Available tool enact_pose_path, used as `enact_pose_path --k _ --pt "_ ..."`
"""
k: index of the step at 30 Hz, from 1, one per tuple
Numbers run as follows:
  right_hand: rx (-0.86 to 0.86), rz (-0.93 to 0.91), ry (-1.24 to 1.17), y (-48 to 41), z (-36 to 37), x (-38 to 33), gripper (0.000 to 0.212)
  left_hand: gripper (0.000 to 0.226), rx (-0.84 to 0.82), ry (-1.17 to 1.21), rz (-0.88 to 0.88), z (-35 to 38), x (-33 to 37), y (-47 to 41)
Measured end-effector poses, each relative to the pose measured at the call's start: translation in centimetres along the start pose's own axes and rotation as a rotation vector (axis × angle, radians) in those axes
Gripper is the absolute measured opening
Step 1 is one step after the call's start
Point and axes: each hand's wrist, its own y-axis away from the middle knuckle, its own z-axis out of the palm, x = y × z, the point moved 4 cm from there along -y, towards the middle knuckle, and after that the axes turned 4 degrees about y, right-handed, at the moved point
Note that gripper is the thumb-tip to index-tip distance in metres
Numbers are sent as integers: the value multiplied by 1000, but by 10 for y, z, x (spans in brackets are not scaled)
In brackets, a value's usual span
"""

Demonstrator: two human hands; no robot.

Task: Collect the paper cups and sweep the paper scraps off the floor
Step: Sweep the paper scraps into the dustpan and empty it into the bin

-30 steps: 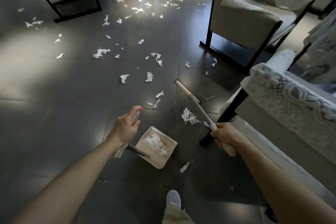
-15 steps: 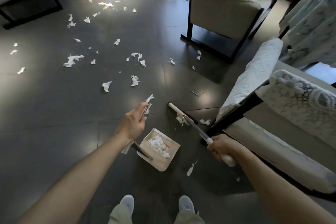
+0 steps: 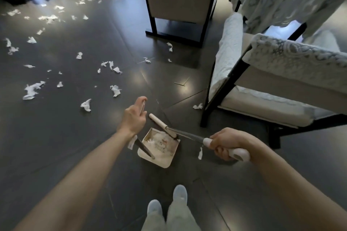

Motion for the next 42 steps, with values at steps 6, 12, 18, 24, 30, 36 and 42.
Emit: enact_pose_path --k 6,12,18,24,30,36,42 --pt "112 -98 -165 -4 -27 -10 49 38 -46 3 47 0 2 3" --pt "259 -173 -94 -43 -47 -31 48 40 -95 6 87 -4 4 -3" --pt "385 -164 105 -92 -64 -49 33 50 -115 0 74 -11 -5 -4" --pt "404 -68 285 -123 -63 -34 31 43 -82 -2 41 -22 -22 -4" --pt "198 -65 118 -106 -11 -13 14 42 -67 24 69 -24 -28 0" --pt "59 1 -10 -51 86 -4 27 39 -122 44 109 -20 -33 12" --pt "26 3 -176 7 149 18 23 38 -142 44 146 -38 -50 46"
